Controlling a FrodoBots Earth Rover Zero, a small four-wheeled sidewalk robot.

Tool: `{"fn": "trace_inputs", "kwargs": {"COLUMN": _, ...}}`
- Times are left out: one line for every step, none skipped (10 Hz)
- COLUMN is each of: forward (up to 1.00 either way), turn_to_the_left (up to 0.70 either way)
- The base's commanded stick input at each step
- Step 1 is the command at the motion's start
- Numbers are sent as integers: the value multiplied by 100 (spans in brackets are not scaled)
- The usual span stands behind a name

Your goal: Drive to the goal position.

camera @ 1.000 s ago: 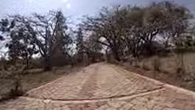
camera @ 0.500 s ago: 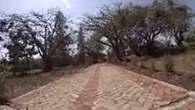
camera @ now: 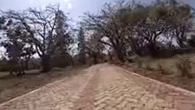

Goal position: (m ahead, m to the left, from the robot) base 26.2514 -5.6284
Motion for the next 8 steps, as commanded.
{"fn": "trace_inputs", "kwargs": {"forward": 100, "turn_to_the_left": 0}}
{"fn": "trace_inputs", "kwargs": {"forward": 100, "turn_to_the_left": 0}}
{"fn": "trace_inputs", "kwargs": {"forward": 100, "turn_to_the_left": 0}}
{"fn": "trace_inputs", "kwargs": {"forward": 100, "turn_to_the_left": 0}}
{"fn": "trace_inputs", "kwargs": {"forward": 100, "turn_to_the_left": -40}}
{"fn": "trace_inputs", "kwargs": {"forward": 100, "turn_to_the_left": -38}}
{"fn": "trace_inputs", "kwargs": {"forward": 100, "turn_to_the_left": -17}}
{"fn": "trace_inputs", "kwargs": {"forward": 100, "turn_to_the_left": 0}}
